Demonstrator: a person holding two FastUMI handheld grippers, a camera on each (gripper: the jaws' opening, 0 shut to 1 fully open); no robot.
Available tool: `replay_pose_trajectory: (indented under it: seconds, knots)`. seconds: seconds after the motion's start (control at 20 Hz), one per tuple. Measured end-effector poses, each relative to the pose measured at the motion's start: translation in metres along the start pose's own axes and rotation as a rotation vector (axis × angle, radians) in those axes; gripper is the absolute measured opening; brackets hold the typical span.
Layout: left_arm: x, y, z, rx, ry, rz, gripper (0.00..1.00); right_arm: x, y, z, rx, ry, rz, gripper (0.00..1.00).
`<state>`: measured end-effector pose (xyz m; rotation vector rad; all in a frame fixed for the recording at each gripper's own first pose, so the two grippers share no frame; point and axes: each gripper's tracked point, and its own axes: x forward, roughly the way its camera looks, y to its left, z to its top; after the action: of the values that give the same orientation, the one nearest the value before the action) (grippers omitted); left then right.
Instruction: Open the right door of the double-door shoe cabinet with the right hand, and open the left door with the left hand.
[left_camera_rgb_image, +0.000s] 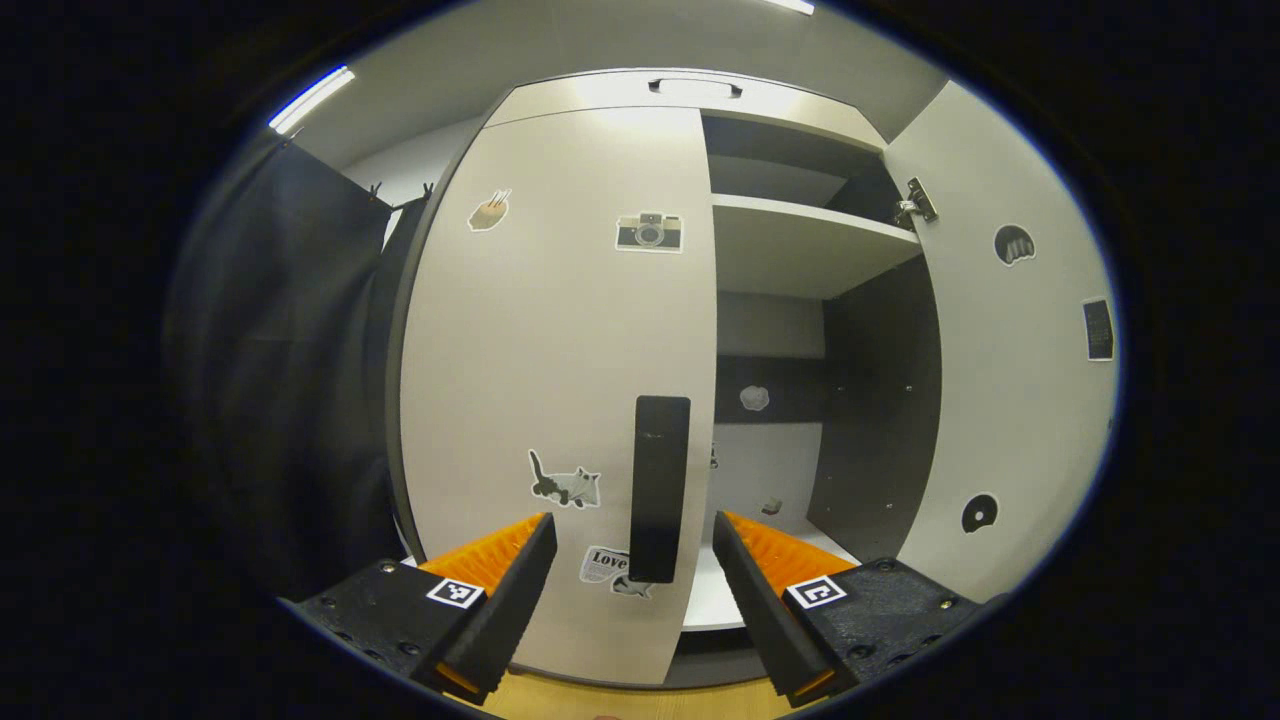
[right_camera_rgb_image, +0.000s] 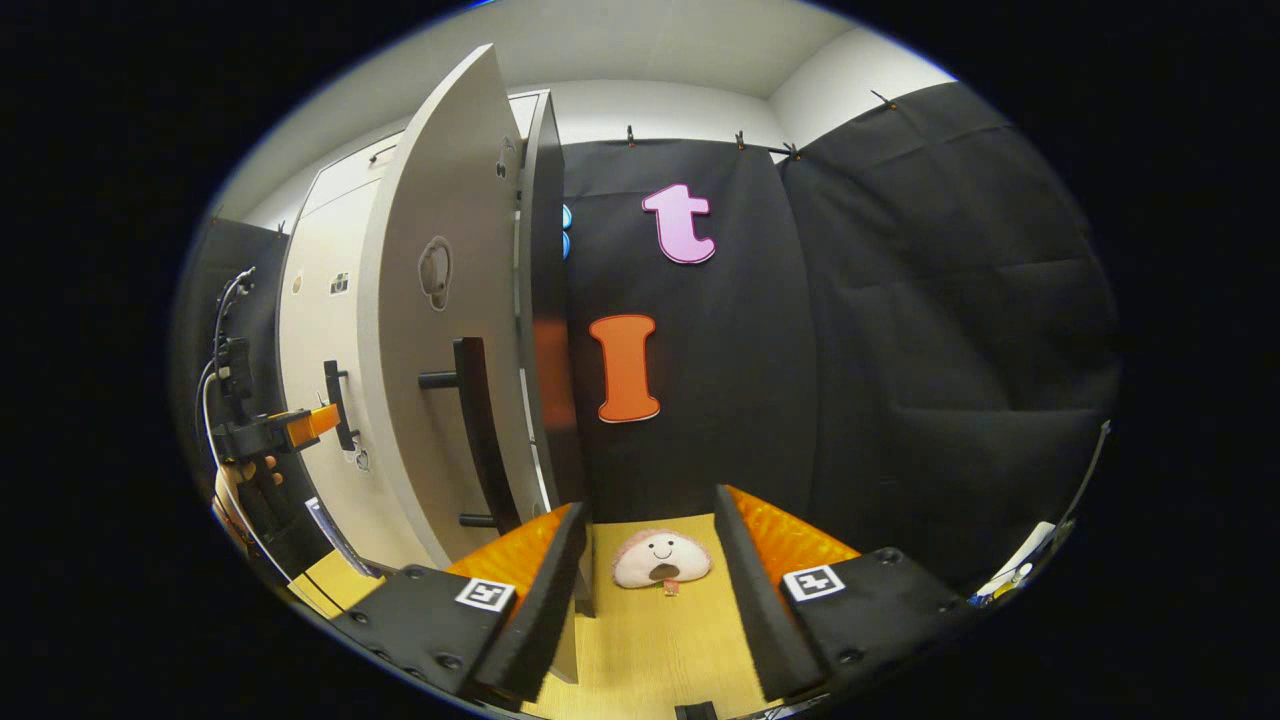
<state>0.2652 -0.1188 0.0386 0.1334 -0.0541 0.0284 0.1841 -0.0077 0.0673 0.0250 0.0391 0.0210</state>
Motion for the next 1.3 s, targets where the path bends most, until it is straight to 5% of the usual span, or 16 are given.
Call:
replay_pose_trajectory:
  seconds: [0.1,0.25,0.3,0.55,0.7,1.0,1.3]
  knots:
    - [0.011,-0.001,0.0,0.012,-0.006,-0.008,0.95,0.001,-0.004,0.0,-0.001,-0.004,-0.017,0.87]
    - [0.026,0.001,-0.006,0.021,-0.003,-0.005,0.95,0.001,-0.005,-0.001,0.011,-0.004,-0.031,0.9]
    - [0.03,0.001,-0.008,0.019,0.003,-0.004,0.95,0.001,-0.005,-0.001,0.014,-0.004,-0.034,0.99]
    - [0.041,-0.005,-0.013,0.013,0.014,-0.025,0.94,-0.001,-0.009,-0.002,0.018,-0.005,-0.055,0.99]
    - [0.045,-0.004,-0.012,0.011,0.01,-0.02,0.69,-0.001,-0.007,-0.003,0.024,-0.003,-0.061,0.99]
    - [0.046,-0.016,-0.014,-0.002,0.025,-0.07,0.36,-0.003,-0.003,-0.004,0.026,-0.002,-0.063,0.99]
    - [0.044,-0.016,-0.016,-0.007,0.048,-0.084,0.3,-0.008,0.0,-0.002,0.03,-0.007,-0.074,0.99]
